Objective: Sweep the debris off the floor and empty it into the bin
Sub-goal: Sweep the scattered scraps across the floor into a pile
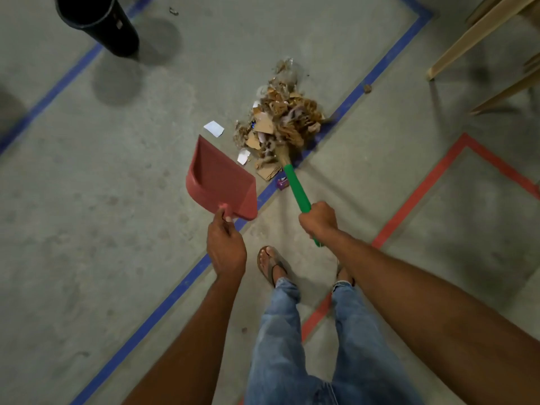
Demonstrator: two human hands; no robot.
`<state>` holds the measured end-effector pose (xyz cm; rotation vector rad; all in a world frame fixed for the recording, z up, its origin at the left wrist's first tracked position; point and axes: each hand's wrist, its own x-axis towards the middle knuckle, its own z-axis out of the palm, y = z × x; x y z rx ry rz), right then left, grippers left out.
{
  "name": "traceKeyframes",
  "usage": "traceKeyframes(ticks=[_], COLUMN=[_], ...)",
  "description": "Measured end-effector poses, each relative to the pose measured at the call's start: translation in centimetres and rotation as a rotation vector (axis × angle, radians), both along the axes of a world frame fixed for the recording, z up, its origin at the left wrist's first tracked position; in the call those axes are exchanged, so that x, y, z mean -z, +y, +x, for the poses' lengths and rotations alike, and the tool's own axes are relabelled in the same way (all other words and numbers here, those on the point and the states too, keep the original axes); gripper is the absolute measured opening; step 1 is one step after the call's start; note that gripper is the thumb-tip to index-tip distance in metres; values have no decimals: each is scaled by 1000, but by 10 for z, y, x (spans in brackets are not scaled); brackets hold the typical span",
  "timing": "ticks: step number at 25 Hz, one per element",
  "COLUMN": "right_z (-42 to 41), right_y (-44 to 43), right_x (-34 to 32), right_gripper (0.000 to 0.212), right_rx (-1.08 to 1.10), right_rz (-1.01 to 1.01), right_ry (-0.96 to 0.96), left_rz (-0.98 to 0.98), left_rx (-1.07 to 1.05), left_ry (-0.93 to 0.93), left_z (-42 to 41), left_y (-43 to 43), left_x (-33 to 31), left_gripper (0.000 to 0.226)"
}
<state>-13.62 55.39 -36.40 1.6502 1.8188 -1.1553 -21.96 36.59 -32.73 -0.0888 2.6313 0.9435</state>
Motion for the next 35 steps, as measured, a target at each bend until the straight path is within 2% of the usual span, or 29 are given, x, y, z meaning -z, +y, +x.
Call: traceKeyframes(ticks=[7, 10, 15, 19, 27, 32, 35], right_z=[-89, -64, 20, 72, 179, 141, 82], right_y=[43, 48, 46, 46, 52, 121, 164], right_x=[-29, -62, -116, -127, -89, -36, -19], right_gripper=[36, 28, 48, 60, 62, 56, 45], right_rx=[-80, -77, -286, -370, -688, -680, -606], right_rz=[96, 181, 382, 349, 118, 131, 232], right_ry=[74, 123, 111, 103, -142, -237, -145], left_rz=[36, 63, 81, 82, 29, 38, 9], left_rx=[-5, -15, -59, -86, -188, -291, -341], left_ry=[57, 84, 75, 61, 45, 29, 40], left_z=[-80, -94, -90, -72, -10, 37, 56], left_y=[5, 6, 6, 5, -9, 2, 16], left_x=[2, -14, -41, -52, -41, -21, -9], left_gripper=[37, 37, 36, 37, 37, 36, 35])
